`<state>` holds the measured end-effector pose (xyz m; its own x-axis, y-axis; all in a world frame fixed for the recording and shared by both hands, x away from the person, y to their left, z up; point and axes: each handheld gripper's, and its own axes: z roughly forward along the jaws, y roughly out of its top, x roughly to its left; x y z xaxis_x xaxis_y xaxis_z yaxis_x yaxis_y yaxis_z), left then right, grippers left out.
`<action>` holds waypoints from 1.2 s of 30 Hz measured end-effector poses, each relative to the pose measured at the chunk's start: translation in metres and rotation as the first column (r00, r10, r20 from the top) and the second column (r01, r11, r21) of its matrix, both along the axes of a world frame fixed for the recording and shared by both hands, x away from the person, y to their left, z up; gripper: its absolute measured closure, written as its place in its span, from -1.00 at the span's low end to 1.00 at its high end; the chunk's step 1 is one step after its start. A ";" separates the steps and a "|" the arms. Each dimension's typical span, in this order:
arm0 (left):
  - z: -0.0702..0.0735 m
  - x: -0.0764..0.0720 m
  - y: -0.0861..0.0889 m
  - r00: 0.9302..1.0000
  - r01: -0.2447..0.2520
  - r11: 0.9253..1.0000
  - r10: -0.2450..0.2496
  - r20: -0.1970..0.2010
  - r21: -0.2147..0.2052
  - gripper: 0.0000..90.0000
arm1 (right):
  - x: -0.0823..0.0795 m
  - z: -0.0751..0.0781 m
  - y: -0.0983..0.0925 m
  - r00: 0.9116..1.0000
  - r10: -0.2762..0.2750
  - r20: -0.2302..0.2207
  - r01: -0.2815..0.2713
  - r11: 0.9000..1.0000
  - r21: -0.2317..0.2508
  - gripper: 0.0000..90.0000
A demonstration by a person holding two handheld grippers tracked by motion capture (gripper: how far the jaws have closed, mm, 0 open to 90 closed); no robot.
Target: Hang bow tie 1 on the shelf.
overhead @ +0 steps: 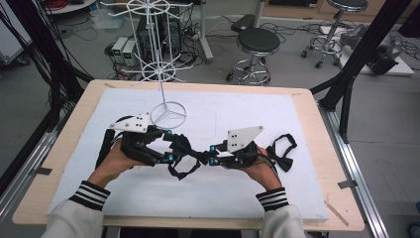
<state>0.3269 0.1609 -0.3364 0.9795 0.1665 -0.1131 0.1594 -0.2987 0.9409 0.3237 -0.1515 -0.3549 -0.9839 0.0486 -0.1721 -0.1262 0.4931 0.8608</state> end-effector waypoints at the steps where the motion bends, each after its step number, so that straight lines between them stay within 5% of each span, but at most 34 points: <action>1: 0.000 0.000 -0.001 1.000 0.004 1.000 -0.004 -0.002 -0.001 -0.16 | 0.000 0.000 0.000 1.000 0.000 0.000 0.000 1.000 0.000 0.83; 12: -0.002 0.002 -0.004 0.997 0.039 0.999 -0.039 -0.061 0.001 0.56 | 0.000 -0.002 0.002 1.000 0.014 0.010 -0.013 0.999 -0.036 0.83; 19: -0.001 0.001 -0.004 0.997 0.039 0.999 -0.038 -0.065 0.015 0.86 | 0.001 -0.004 0.005 1.000 0.017 0.009 -0.017 0.999 -0.044 0.83; 30: 0.001 -0.002 -0.003 1.000 0.008 1.000 -0.007 -0.027 0.024 0.90 | 0.001 -0.004 0.006 1.000 0.015 0.008 -0.015 0.999 -0.036 0.73; 31: 0.001 -0.002 -0.003 1.000 0.007 1.000 -0.006 -0.028 0.023 0.90 | 0.001 -0.004 0.006 1.000 0.005 0.019 -0.005 0.999 -0.035 0.60; 32: 0.001 -0.002 -0.003 1.000 0.005 1.000 -0.004 -0.024 0.023 0.90 | 0.000 -0.006 0.008 0.997 -0.069 0.029 0.070 0.997 -0.014 -0.31; 33: 0.001 -0.002 -0.003 1.000 -0.001 1.000 0.002 -0.023 0.025 0.90 | 0.000 -0.006 0.008 0.997 -0.069 0.029 0.070 0.997 -0.014 -0.31; 34: 0.001 -0.002 -0.003 1.000 -0.001 1.000 0.002 -0.023 0.024 0.90 | -0.001 -0.008 0.010 0.987 -0.151 0.045 0.151 0.989 0.005 -0.70; 35: 0.001 -0.002 -0.003 1.000 -0.005 1.000 0.005 -0.020 0.025 0.90 | 0.000 -0.009 0.011 0.974 -0.221 0.047 0.221 0.975 0.019 -0.88; 36: 0.002 -0.002 -0.002 1.000 -0.007 1.000 0.008 -0.019 0.024 0.90 | 0.003 -0.010 0.010 0.970 -0.239 0.035 0.238 0.971 0.033 -0.98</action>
